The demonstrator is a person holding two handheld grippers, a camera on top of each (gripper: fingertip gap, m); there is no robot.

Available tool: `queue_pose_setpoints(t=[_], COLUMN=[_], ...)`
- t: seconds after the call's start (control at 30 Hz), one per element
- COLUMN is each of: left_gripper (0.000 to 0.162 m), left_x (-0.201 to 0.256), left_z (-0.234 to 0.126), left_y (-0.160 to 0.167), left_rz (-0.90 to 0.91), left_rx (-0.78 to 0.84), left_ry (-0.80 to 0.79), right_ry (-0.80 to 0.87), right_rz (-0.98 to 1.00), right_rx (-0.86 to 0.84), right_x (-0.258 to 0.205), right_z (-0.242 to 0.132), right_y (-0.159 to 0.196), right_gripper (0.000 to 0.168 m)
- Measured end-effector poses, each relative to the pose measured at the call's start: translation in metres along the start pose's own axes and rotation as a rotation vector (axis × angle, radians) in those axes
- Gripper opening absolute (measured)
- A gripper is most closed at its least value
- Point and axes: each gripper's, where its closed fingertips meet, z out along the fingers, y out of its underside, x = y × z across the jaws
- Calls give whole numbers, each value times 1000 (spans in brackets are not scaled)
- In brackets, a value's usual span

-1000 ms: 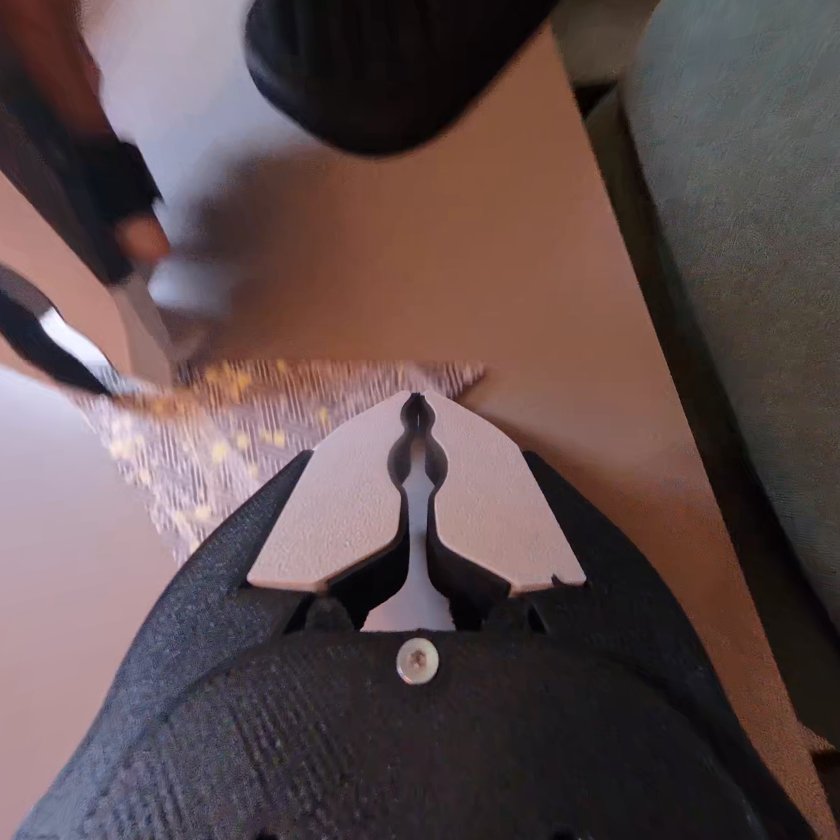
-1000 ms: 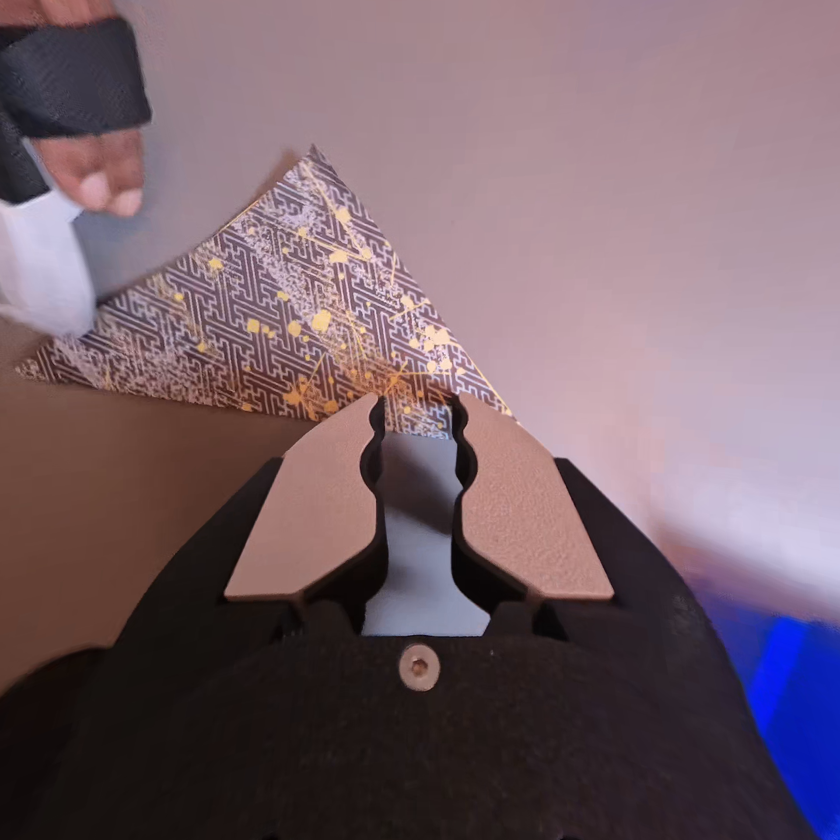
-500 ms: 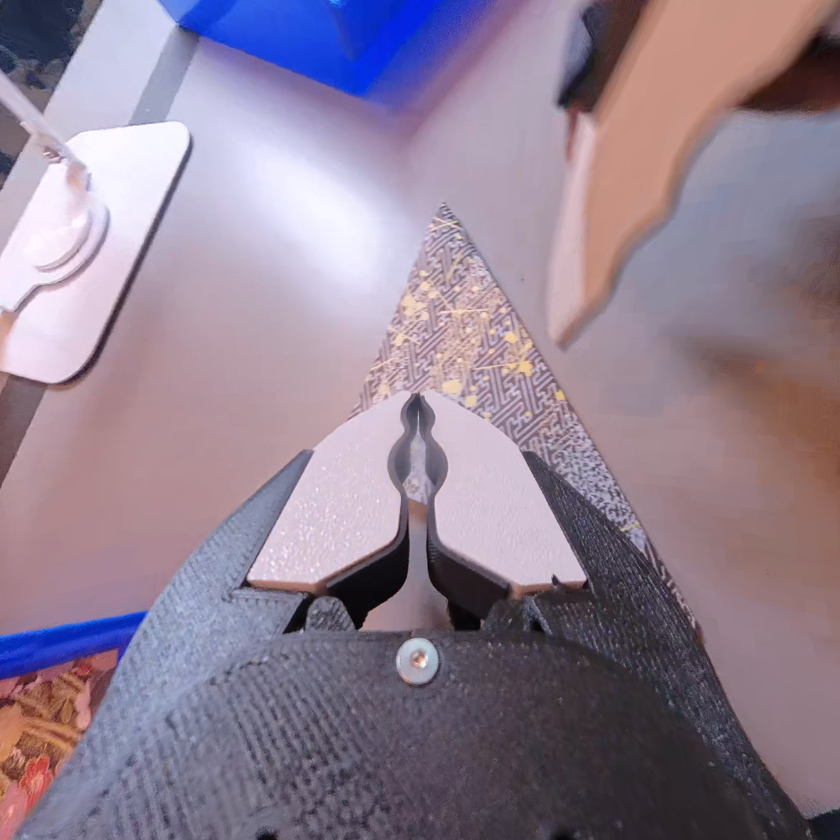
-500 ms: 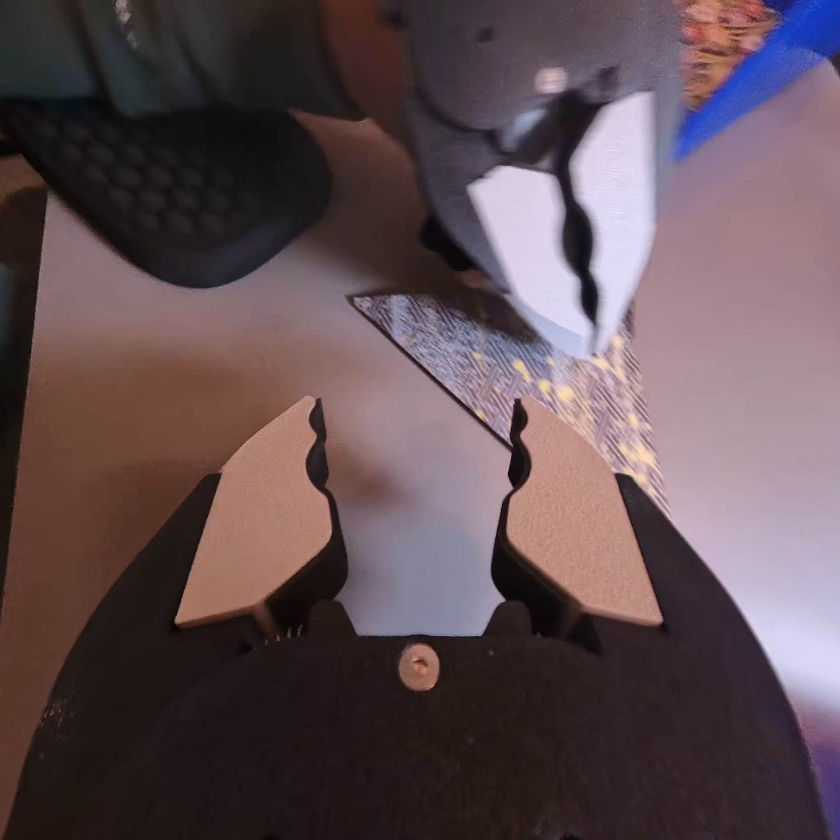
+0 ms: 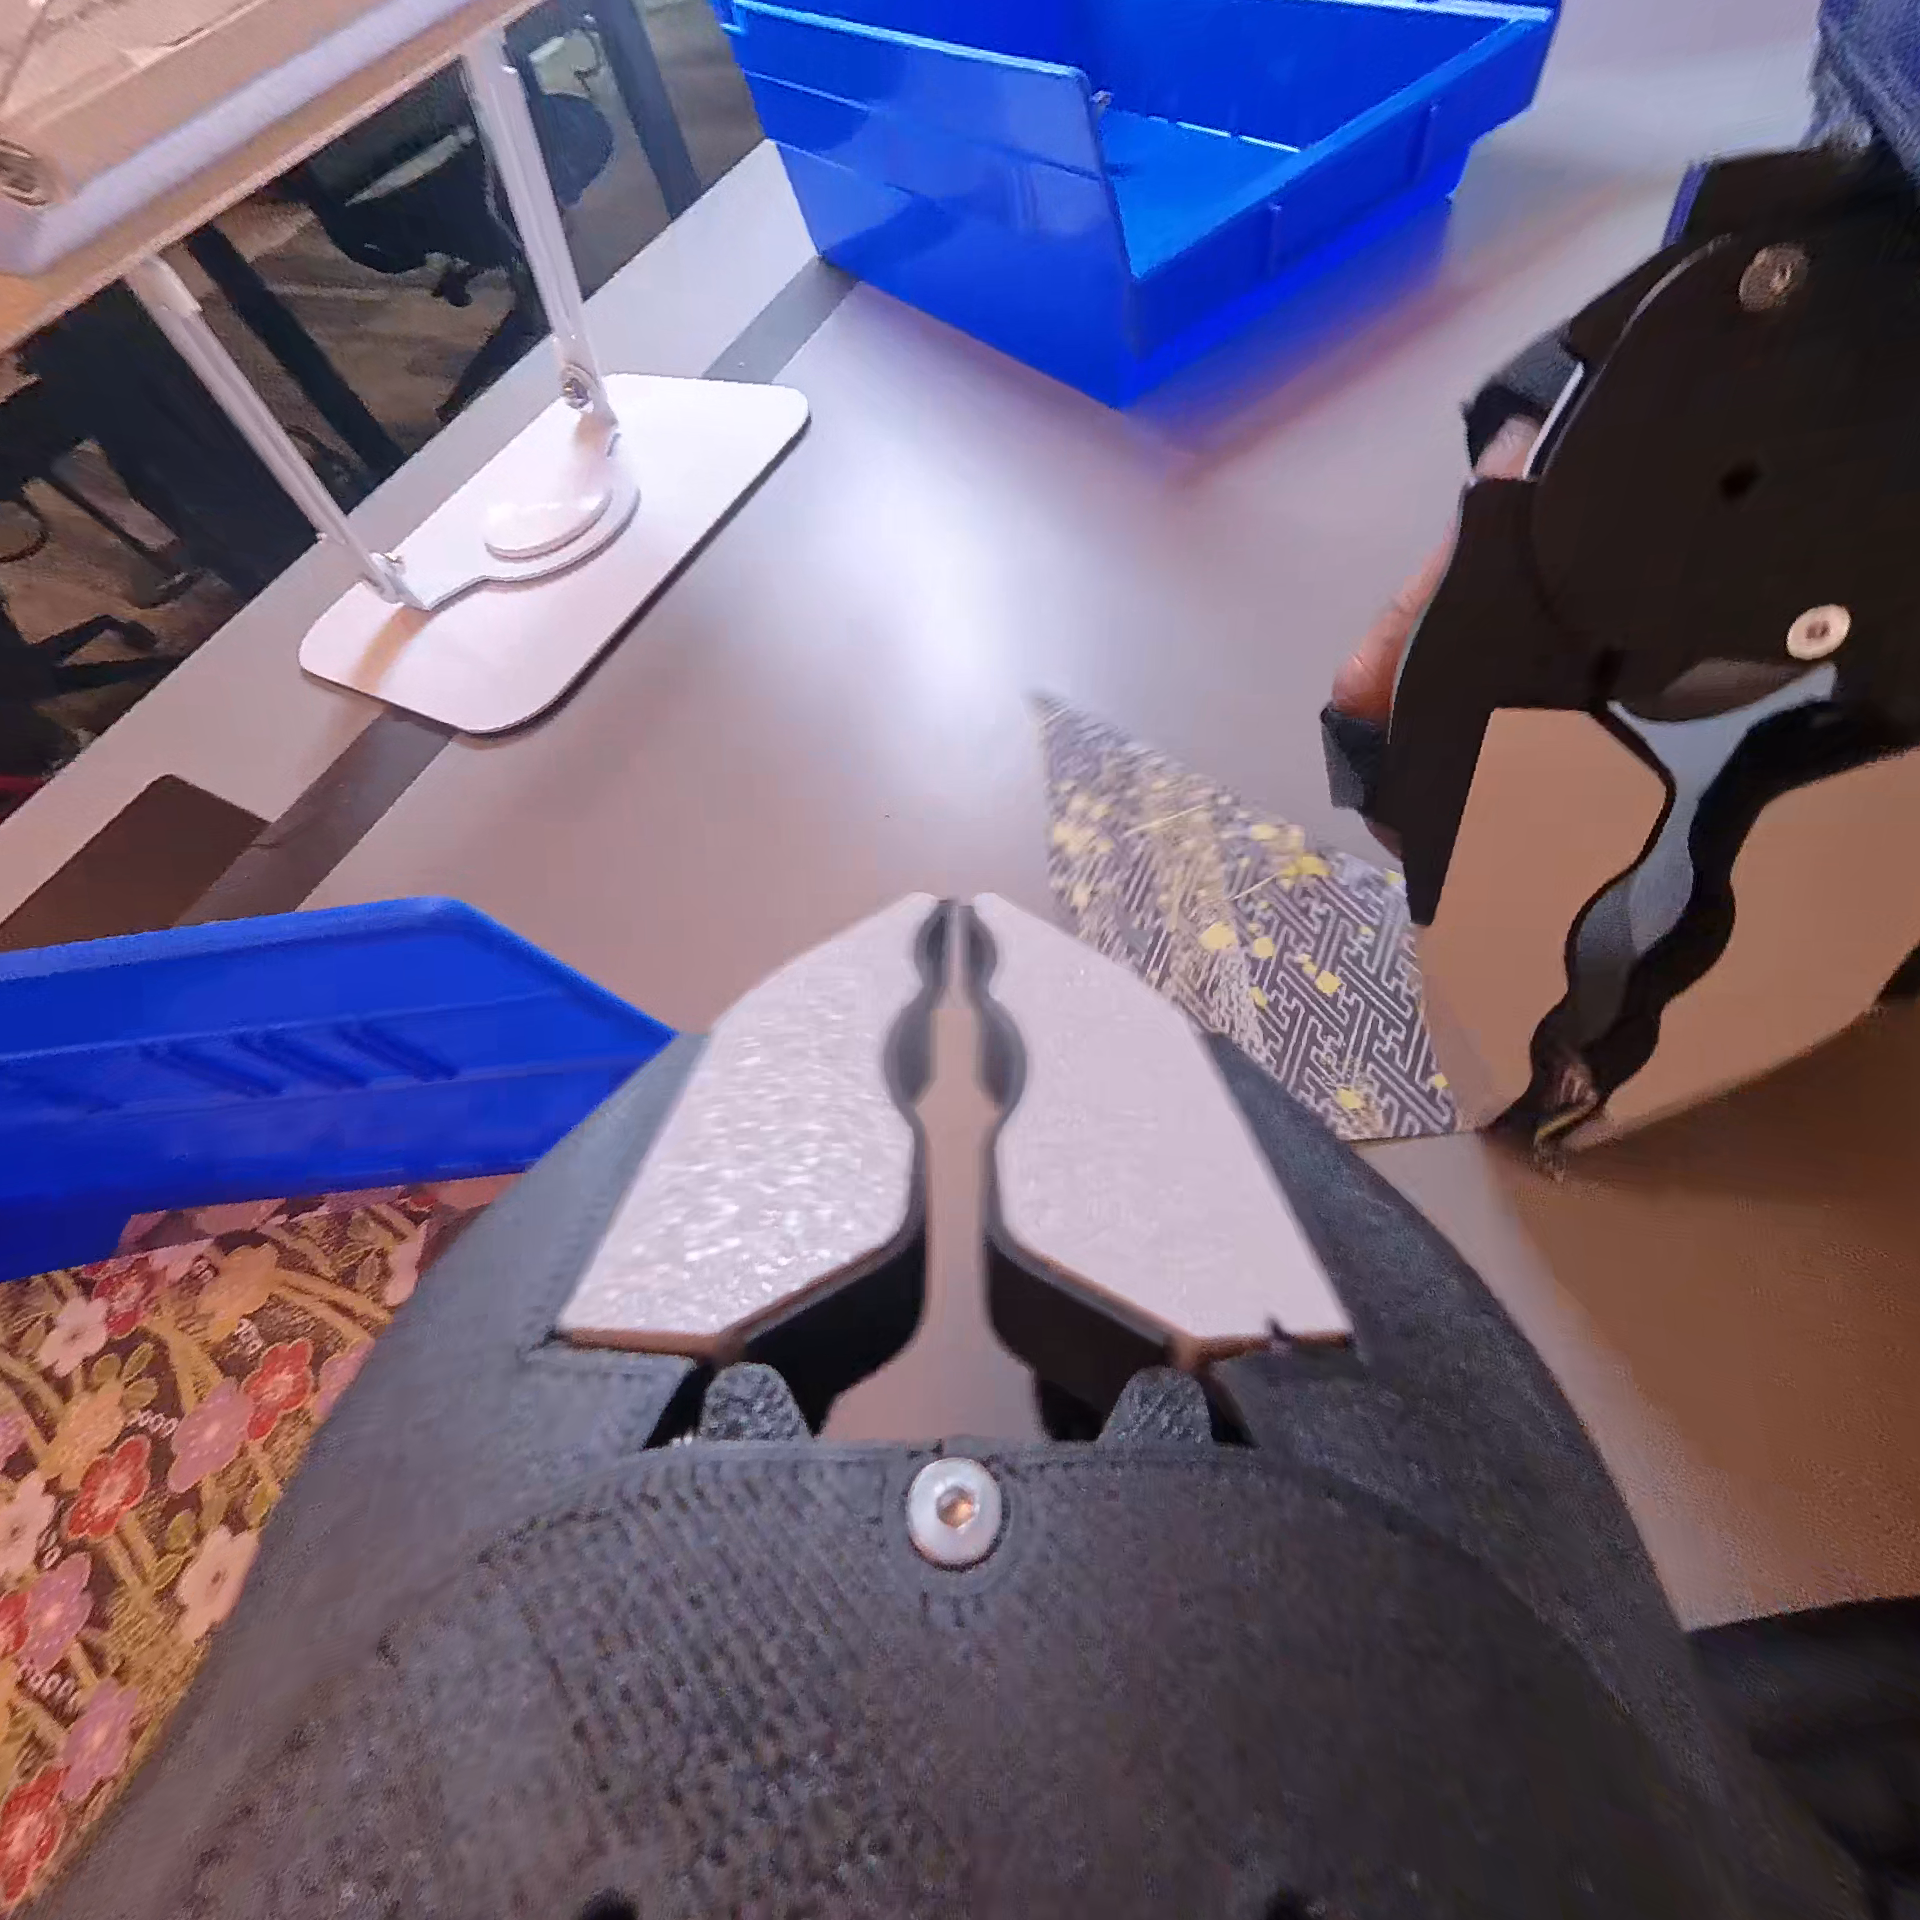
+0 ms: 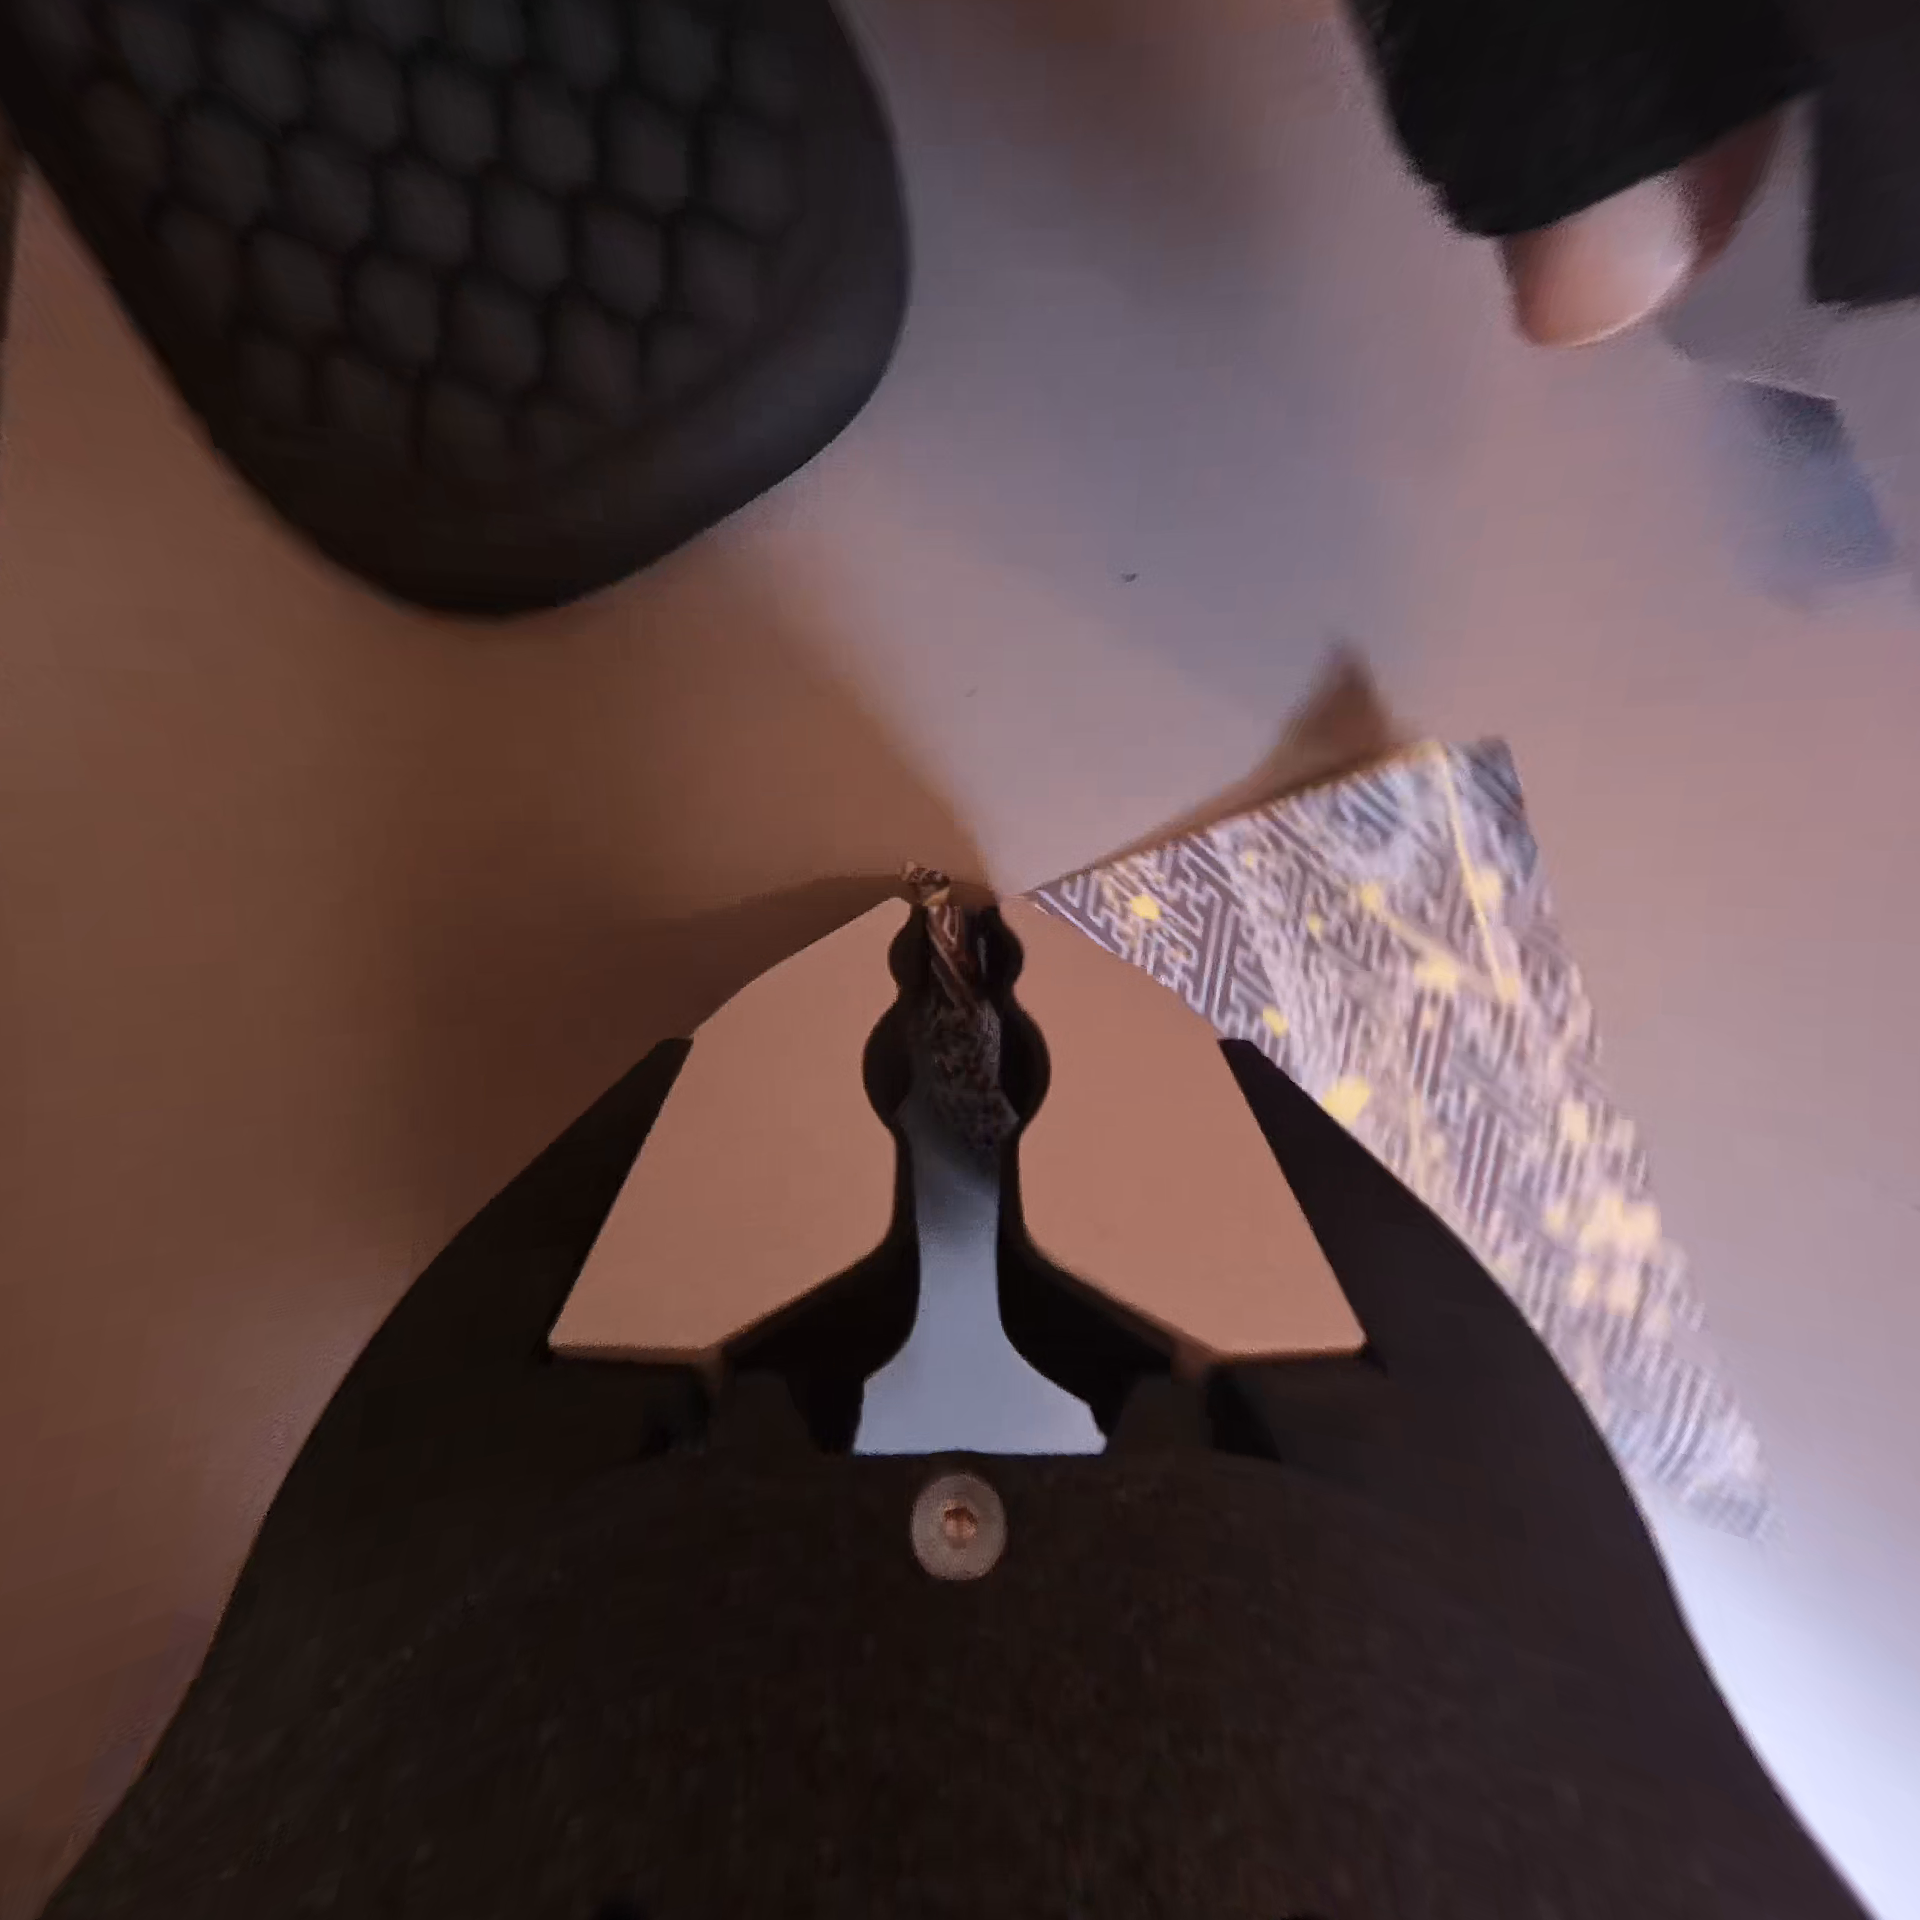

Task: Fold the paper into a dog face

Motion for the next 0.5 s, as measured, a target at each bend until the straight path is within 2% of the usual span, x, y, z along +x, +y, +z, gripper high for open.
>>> queue_pose_setpoints(t=[0.03,0.1,0.2,0.33,0.5], left_gripper=[40,48,53,54,50], left_x=[5,18,43,86,121], left_z=[3,11,23,30,40], left_y=[2,11,18,17,23], left_rz=[-2,0,46,76,206], left_rx=[-11,-65,-103,-96,-159], left_ry=[31,94,189,375,452], right_ry=[-15,-44,-103,-89,-68], right_rz=[-49,-162,-298,-451,-507], right_rx=[-13,-47,-74,-173,-218], right_x=[-4,-14,-33,-44,-53], right_z=[-3,-11,-24,-44,-60], right_y=[5,17,33,63,84], right_gripper=[8,7,6,7,11])
